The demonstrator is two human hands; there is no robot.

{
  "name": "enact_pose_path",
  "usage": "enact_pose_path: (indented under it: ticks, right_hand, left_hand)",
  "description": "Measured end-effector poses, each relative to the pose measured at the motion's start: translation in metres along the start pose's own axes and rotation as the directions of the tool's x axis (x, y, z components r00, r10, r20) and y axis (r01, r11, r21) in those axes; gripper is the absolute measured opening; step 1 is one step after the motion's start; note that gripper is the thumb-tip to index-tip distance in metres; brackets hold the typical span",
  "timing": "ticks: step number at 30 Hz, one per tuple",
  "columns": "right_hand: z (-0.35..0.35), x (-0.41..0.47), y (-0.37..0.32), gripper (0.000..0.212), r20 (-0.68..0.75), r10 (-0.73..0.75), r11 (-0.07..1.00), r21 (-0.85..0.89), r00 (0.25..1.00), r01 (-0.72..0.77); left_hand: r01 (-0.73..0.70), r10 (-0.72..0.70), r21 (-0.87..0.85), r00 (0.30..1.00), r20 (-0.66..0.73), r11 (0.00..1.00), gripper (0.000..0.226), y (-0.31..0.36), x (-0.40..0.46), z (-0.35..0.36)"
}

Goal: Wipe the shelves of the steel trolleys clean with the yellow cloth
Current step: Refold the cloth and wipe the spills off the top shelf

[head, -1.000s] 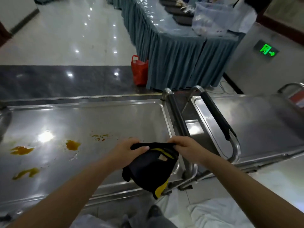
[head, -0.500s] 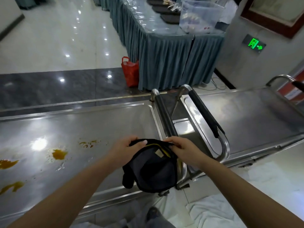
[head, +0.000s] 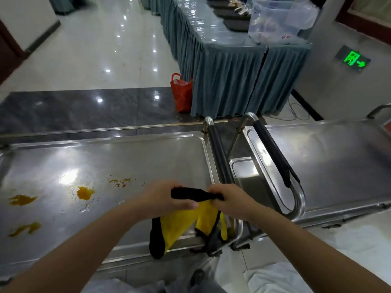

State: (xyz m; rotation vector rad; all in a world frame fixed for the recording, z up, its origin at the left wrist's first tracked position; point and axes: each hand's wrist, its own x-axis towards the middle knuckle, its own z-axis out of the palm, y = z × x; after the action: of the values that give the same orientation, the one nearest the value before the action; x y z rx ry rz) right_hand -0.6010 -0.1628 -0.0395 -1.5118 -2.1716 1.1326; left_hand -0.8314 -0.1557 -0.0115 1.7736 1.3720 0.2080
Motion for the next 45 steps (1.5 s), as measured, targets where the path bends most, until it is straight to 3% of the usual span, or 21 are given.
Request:
enact_pose_path:
  ticks: [2, 4, 8, 12, 15, 16, 18, 21, 24, 26, 28, 30, 33, 35, 37, 39, 42, 45]
  right_hand:
    - [-0.001, 0.002, -0.003, 0.028, 0.032, 0.013, 1.0, -0.003, 0.999, -0.013]
    - [-0.004, 0.004, -0.007, 0.023, 0.065, 0.01, 1.0, -0.002, 0.998, -0.009]
    - [-0.011, 0.006, -0.012, 0.022, 0.123, -0.021, 0.996, 0.092, 0.992, 0.01]
    - [-0.015, 0.009, -0.025, 0.022, 0.123, -0.017, 0.944, 0.328, 0.992, -0.024]
    - [-0.022, 0.015, -0.043, 0.039, 0.091, -0.007, 0.844, 0.535, 0.996, -0.043]
    - [-0.024, 0.018, -0.047, 0.04, 0.088, 0.0, 0.818, 0.573, 0.996, -0.051]
    - [-0.027, 0.024, -0.056, 0.038, 0.098, 0.003, 0.779, 0.623, 0.995, -0.064]
    - [-0.03, 0.031, -0.065, 0.038, 0.123, 0.02, 0.728, 0.678, 0.992, -0.098]
    - [-0.029, 0.036, -0.069, 0.038, 0.091, 0.08, 0.712, 0.692, 0.993, -0.121]
    - [-0.029, 0.04, -0.067, 0.034, 0.055, 0.136, 0.739, 0.659, 0.989, -0.138]
    - [-0.028, 0.042, -0.062, 0.023, 0.039, 0.194, 0.796, 0.577, 0.98, -0.18]
    - [-0.029, 0.044, -0.054, 0.026, 0.039, 0.272, 0.853, 0.452, 0.962, -0.259]
    - [-0.033, 0.048, -0.043, 0.065, 0.019, 0.348, 0.89, 0.309, 0.937, -0.336]
    - [-0.034, 0.05, -0.038, 0.098, 0.039, 0.344, 0.903, 0.261, 0.938, -0.342]
    - [-0.03, 0.051, -0.034, 0.11, 0.092, 0.341, 0.927, 0.131, 0.935, -0.351]
    - [-0.024, 0.05, -0.032, 0.104, 0.149, 0.353, 0.932, -0.145, 0.924, -0.333]
    - [-0.018, 0.047, -0.028, 0.073, 0.2, 0.338, 0.861, -0.46, 0.92, -0.217]
    - [-0.019, 0.047, -0.024, 0.03, 0.036, 0.25, 0.791, -0.583, 0.968, -0.182]
  left_hand:
    - [-0.015, -0.013, 0.256, 0.994, 0.105, 0.966, 0.044, -0.003, -0.004, -0.009]
    - [-0.025, -0.033, 0.403, 0.99, 0.136, 0.915, 0.046, -0.011, -0.005, -0.018]
    - [0.014, 0.0, 0.403, 0.999, -0.035, 0.915, 0.011, -0.019, -0.007, -0.034]
    - [0.041, 0.032, 0.227, 0.95, -0.31, 0.973, 0.031, -0.028, 0.006, -0.038]
    - [0.102, -0.19, -0.206, 0.861, -0.471, 0.973, 0.057, -0.033, 0.019, -0.028]
    - [0.15, -0.306, -0.361, 0.85, -0.428, 0.921, 0.063, -0.037, 0.022, -0.022]
    - [0.302, -0.472, -0.537, 0.856, -0.212, 0.788, 0.062, -0.05, 0.026, -0.003]
    - [0.428, -0.497, -0.763, 0.852, 0.162, 0.484, 0.063, -0.065, 0.022, 0.032]
    - [0.329, -0.437, -0.927, 0.871, 0.224, 0.182, 0.065, -0.072, 0.022, 0.051]
    - [0.287, -0.441, -0.953, 0.871, 0.218, 0.097, 0.064, -0.068, 0.022, 0.049]
    - [0.263, -0.439, -0.957, 0.879, 0.185, 0.125, 0.06, -0.059, 0.019, 0.042]
    - [0.26, -0.399, -0.928, 0.906, 0.14, 0.267, 0.048, -0.051, 0.011, 0.035]
    - [0.223, -0.32, -0.849, 0.945, 0.068, 0.478, 0.037, -0.042, 0.002, 0.024]
    - [0.184, -0.322, -0.819, 0.947, -0.001, 0.544, 0.026, -0.031, 0.002, 0.019]
    - [0.159, -0.356, -0.76, 0.929, -0.1, 0.63, 0.03, -0.021, 0.007, 0.017]
    - [0.108, -0.335, -0.692, 0.92, -0.202, 0.714, 0.033, -0.014, 0.011, 0.019]
    - [0.021, -0.276, -0.629, 0.91, -0.31, 0.777, 0.028, -0.007, 0.015, 0.023]
    - [-0.016, -0.243, -0.541, 0.882, -0.404, 0.841, 0.025, -0.006, 0.02, 0.022]
